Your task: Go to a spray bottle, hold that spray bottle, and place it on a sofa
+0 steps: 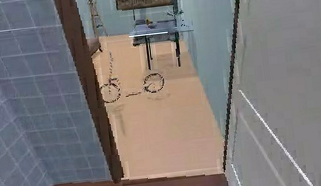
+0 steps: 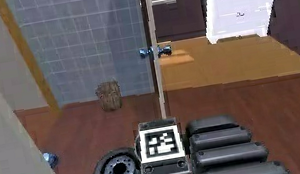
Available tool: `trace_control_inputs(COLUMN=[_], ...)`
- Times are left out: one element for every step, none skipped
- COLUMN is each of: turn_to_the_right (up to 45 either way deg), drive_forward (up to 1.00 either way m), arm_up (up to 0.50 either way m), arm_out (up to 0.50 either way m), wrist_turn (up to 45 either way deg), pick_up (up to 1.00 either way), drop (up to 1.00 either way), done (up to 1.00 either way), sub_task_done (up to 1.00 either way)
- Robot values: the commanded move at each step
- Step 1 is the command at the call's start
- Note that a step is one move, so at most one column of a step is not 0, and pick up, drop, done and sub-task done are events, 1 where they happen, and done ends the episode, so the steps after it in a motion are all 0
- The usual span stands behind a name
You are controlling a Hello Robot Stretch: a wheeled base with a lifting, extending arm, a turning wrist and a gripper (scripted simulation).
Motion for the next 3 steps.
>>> trace_control_inputs(turn_to_the_right=[0.0,6.0,0.0], drive_forward=[0.75,0.0,0.45], arm_up=[0.0,0.0,0.0], arm_out=[0.0,0.0,0.0], wrist_turn=[0.0,0.0,0.0], pick_up=[0.0,0.0,0.0], drop=[0.0,0.0,0.0], done=[0.0,0.0,0.0], sub_task_done=[0.0,0.0,0.0])
